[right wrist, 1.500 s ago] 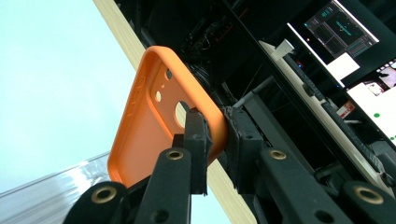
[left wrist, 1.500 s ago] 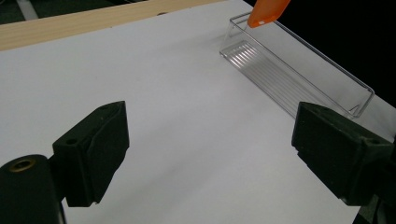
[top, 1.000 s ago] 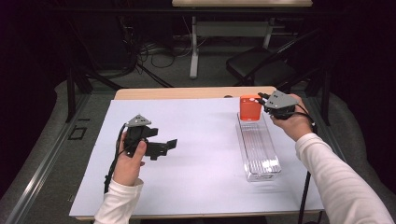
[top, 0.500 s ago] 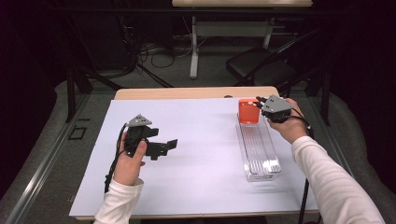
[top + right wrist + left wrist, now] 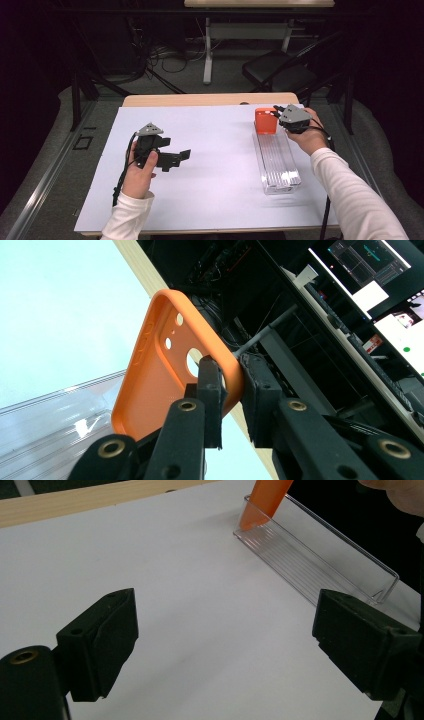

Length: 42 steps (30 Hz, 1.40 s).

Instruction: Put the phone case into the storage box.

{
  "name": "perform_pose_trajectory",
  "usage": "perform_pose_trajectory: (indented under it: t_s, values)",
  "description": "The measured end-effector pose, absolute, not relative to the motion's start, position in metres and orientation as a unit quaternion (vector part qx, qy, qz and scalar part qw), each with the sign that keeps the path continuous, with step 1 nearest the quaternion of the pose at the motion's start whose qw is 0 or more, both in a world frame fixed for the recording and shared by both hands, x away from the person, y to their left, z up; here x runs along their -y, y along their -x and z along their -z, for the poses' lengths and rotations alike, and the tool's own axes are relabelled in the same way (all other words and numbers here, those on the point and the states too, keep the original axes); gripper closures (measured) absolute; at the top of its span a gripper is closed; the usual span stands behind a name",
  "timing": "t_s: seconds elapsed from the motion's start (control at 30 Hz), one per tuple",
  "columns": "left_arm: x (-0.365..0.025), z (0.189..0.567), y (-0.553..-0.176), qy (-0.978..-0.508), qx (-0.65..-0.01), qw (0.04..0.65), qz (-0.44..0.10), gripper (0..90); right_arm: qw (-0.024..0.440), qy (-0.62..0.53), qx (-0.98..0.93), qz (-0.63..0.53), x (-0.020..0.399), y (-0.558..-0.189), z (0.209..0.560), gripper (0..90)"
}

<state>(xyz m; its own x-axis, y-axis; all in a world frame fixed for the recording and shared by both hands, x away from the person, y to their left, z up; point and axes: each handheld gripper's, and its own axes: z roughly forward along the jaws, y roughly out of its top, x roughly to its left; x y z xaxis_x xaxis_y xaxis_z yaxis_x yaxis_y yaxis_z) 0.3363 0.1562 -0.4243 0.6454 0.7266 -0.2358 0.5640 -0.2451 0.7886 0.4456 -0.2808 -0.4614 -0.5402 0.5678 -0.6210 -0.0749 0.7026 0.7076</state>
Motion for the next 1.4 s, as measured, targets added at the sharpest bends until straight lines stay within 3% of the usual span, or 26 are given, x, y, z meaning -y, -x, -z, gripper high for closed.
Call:
perform_pose_trajectory:
  t_s: [1.4]
  values:
    - [-0.152,0.428,-0.338,-0.788,-0.410,0.451,-0.083,11.5,0.476,-0.175,-0.805,-0.307,0.292,-0.469,0.469,77.1]
